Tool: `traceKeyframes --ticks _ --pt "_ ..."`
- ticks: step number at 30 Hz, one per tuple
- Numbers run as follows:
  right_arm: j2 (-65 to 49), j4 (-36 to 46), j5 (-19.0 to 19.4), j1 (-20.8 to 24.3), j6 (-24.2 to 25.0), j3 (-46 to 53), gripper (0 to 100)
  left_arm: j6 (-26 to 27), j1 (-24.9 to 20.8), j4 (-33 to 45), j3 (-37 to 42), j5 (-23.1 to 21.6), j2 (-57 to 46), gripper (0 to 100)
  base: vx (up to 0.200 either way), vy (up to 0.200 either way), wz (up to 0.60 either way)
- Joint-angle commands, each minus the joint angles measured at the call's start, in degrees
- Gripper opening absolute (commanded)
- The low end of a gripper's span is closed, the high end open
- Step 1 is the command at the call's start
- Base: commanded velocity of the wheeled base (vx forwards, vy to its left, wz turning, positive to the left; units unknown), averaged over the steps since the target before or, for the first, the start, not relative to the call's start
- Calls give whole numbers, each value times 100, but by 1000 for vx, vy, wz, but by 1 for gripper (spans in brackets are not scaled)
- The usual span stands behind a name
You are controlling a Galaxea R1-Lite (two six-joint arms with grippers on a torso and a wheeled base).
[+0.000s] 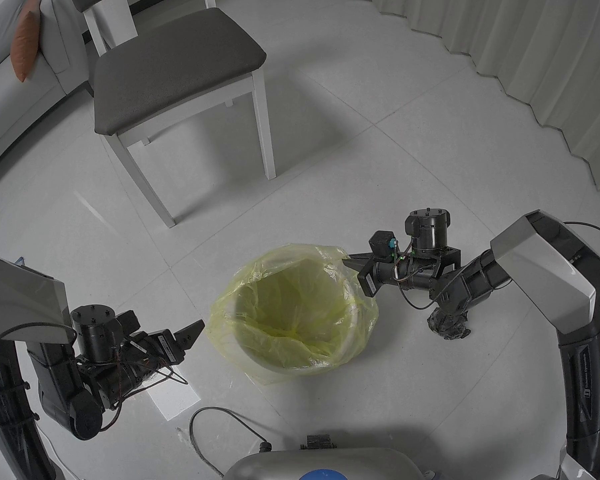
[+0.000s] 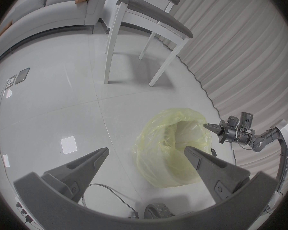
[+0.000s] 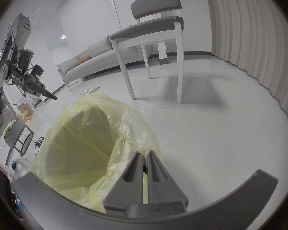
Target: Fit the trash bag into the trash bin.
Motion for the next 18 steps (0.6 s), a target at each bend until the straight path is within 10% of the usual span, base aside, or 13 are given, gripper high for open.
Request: traceKeyframes --ticks 1,18 --pt "230 2 3 83 50 -222 0 -3 -2 -102 -8 0 64 100 0 0 0" --pt "758 2 3 154 76 -530 0 -21 7 -102 -52 0 214 100 0 0 0"
